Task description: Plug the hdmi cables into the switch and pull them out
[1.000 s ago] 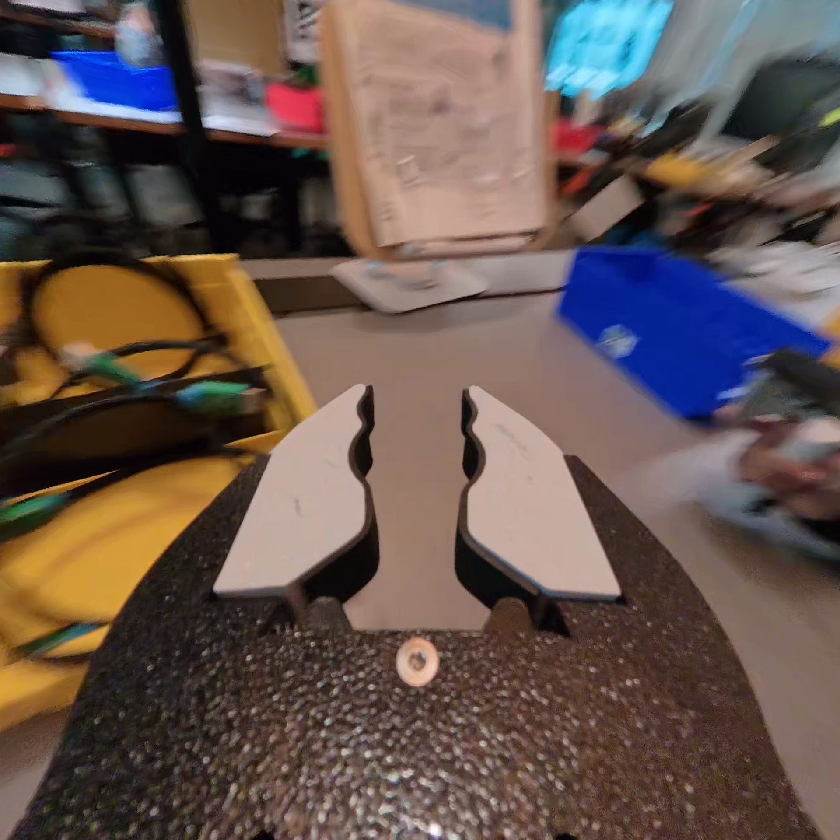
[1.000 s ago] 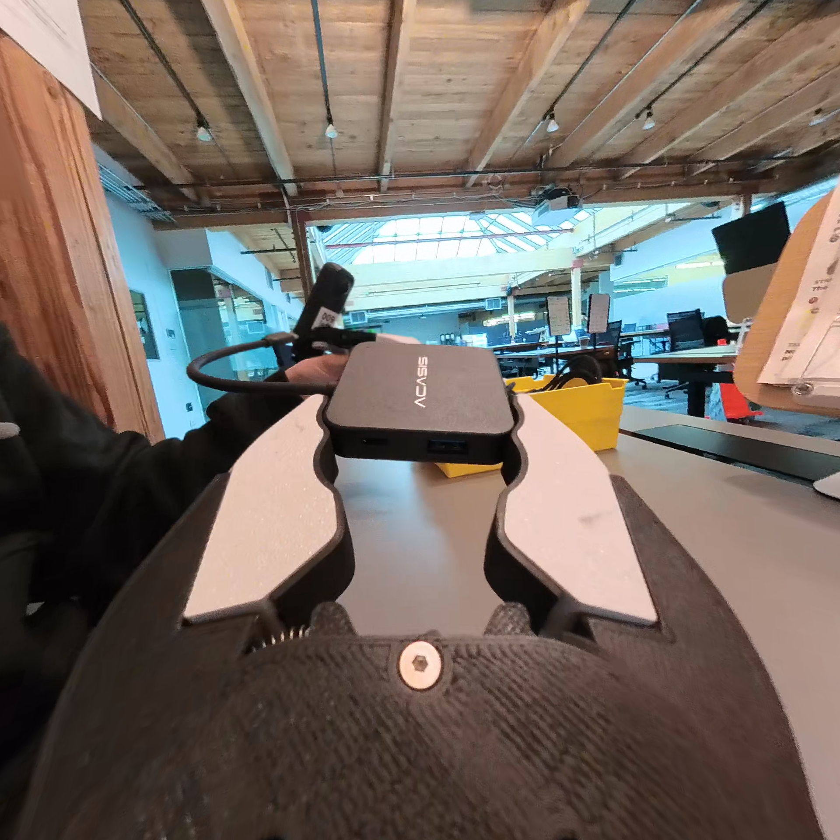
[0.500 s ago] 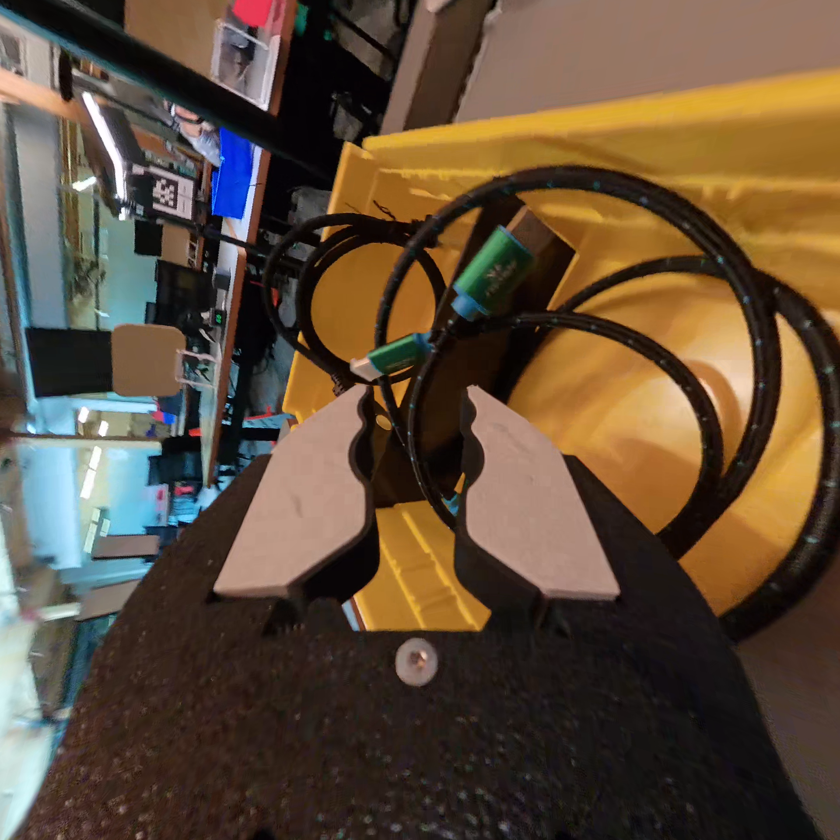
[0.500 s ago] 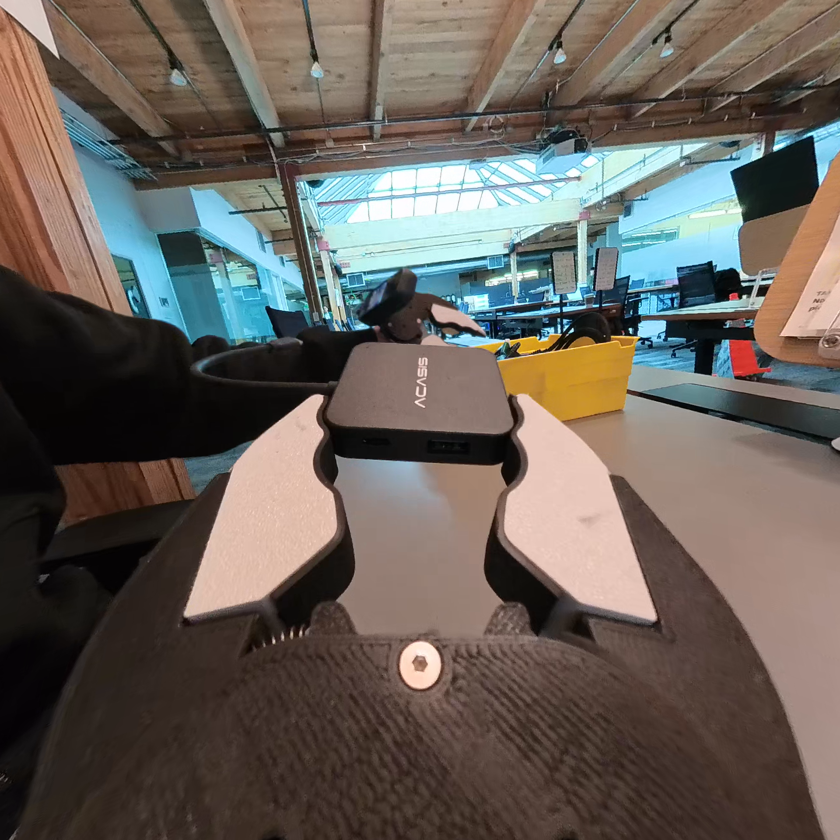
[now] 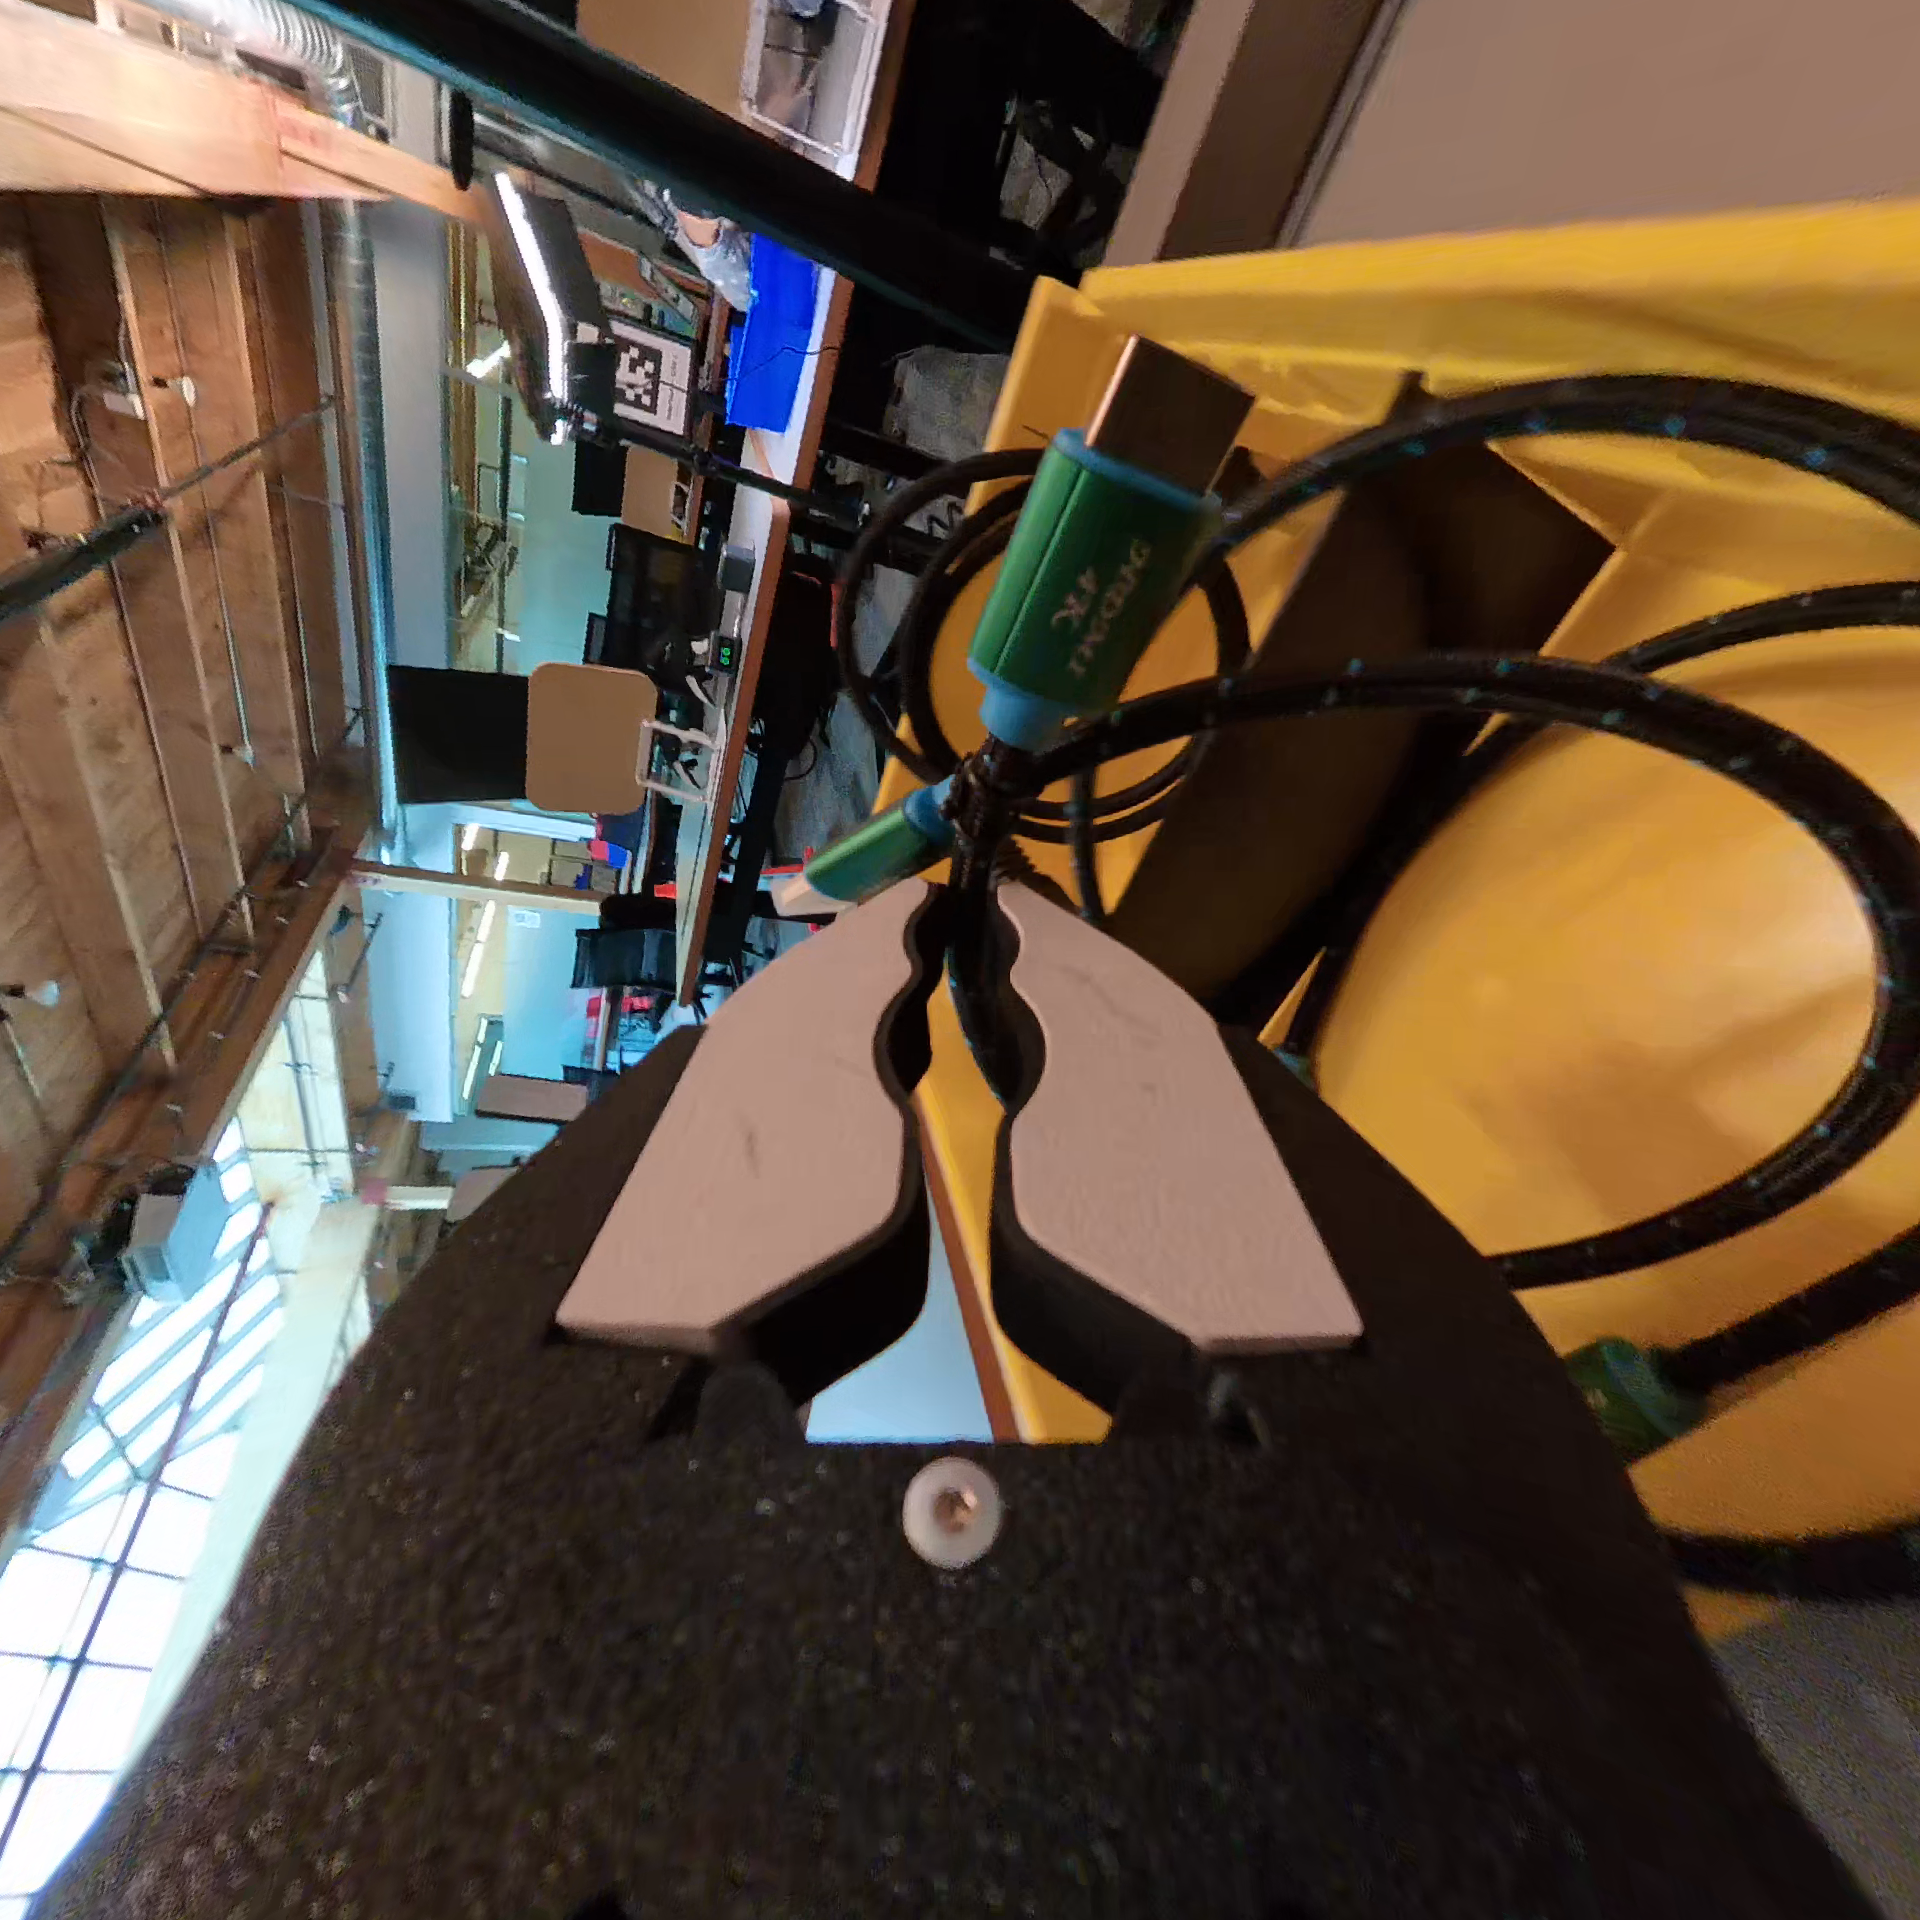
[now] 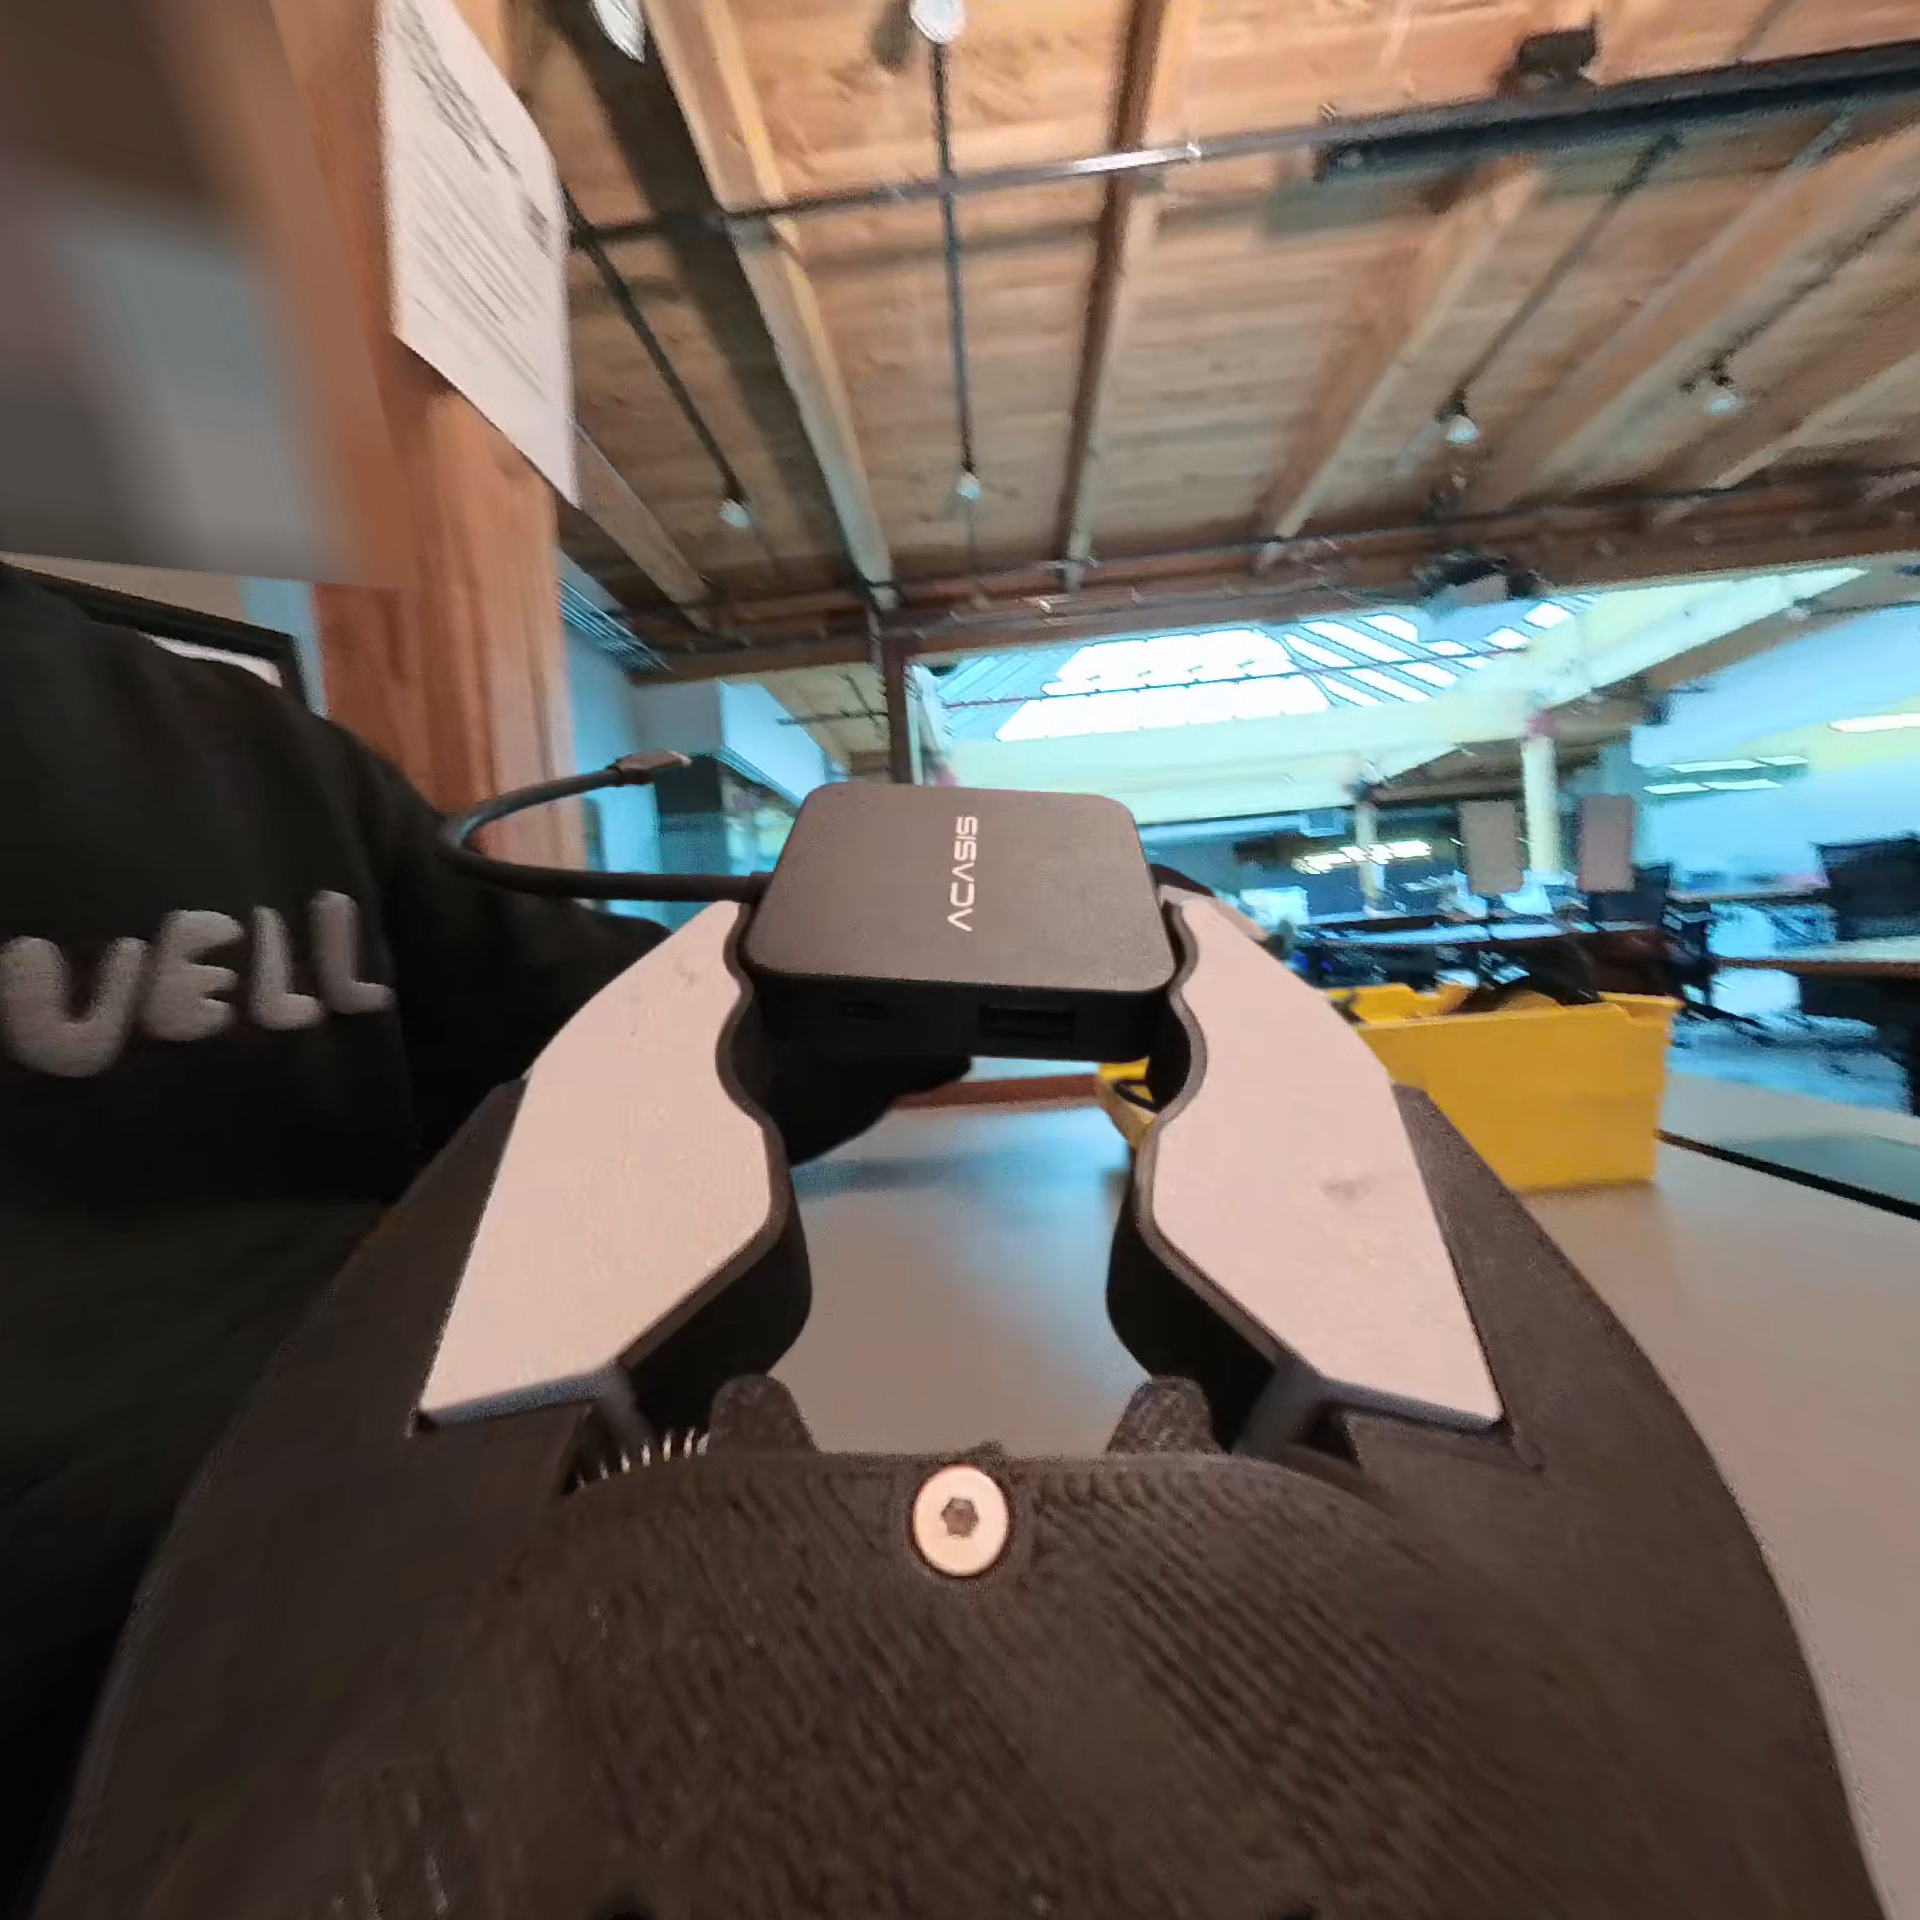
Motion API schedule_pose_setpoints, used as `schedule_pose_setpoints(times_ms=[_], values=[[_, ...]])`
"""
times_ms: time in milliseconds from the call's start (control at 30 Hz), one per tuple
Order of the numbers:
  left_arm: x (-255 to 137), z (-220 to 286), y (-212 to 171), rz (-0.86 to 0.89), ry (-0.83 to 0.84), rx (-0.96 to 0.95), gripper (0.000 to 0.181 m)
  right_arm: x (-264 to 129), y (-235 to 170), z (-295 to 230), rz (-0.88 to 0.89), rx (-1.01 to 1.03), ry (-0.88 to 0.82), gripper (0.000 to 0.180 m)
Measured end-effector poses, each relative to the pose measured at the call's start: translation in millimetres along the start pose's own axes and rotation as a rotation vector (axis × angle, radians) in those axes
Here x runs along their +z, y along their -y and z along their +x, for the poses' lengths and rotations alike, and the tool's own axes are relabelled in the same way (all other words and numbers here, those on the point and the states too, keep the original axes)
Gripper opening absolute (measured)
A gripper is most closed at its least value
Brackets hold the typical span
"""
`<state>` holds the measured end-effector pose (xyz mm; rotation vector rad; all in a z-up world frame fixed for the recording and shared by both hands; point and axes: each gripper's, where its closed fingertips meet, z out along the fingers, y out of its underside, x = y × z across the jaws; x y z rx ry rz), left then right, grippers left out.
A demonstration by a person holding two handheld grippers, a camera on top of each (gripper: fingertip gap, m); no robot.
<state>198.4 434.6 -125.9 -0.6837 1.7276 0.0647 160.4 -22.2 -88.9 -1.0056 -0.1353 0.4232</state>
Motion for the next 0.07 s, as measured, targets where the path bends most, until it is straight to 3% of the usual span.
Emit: schedule_pose_setpoints(times_ms=[67], values=[[-14.4,-18.2,2.3,-0.007,0.001,-0.052,0.006,0.1,4.6,-6.7,0.029,0.018,0.046,0.073]])
